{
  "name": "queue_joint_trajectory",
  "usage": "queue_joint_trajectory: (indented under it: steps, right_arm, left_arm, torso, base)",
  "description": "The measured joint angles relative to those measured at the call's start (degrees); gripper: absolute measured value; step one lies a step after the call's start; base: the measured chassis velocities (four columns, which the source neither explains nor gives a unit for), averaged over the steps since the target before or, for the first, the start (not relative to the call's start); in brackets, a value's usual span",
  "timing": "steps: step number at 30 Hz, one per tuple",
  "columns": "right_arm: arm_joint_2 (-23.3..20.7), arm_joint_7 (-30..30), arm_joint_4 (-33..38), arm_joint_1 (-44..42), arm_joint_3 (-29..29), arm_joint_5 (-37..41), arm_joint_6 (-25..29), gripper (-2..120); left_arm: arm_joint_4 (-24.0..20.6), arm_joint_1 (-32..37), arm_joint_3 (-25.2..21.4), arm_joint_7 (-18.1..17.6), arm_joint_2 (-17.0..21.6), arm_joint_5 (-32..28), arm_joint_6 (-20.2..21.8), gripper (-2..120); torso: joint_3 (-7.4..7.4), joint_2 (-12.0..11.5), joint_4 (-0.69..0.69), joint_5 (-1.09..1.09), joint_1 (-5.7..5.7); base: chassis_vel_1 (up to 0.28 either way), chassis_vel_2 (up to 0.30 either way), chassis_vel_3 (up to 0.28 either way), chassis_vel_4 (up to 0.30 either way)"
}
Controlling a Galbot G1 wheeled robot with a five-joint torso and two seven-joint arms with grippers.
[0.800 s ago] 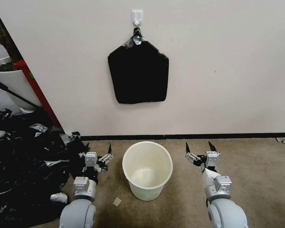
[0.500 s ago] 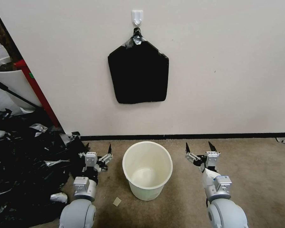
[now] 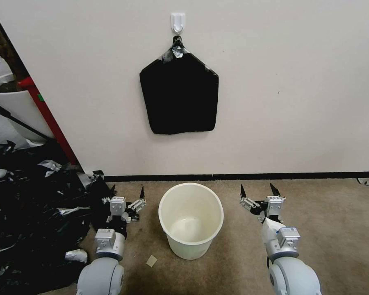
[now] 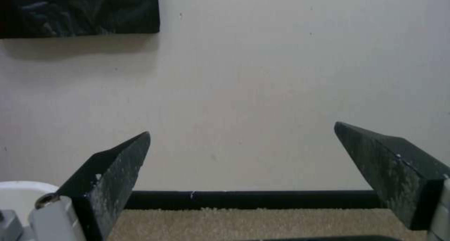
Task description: Place a trash bag onto the trash bin.
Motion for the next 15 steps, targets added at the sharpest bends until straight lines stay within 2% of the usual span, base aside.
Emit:
queue_joint_trajectory:
  steps: [15]
  right_arm:
    - [0.0,0.0,0.0,0.0,0.0,0.0,0.0,100]
  left_arm:
    - [0.0,0.0,0.0,0.0,0.0,0.0,0.0,100]
  torso:
    - [0.0,0.0,0.0,0.0,0.0]
  base:
    - [0.0,0.0,0.0,0.0]
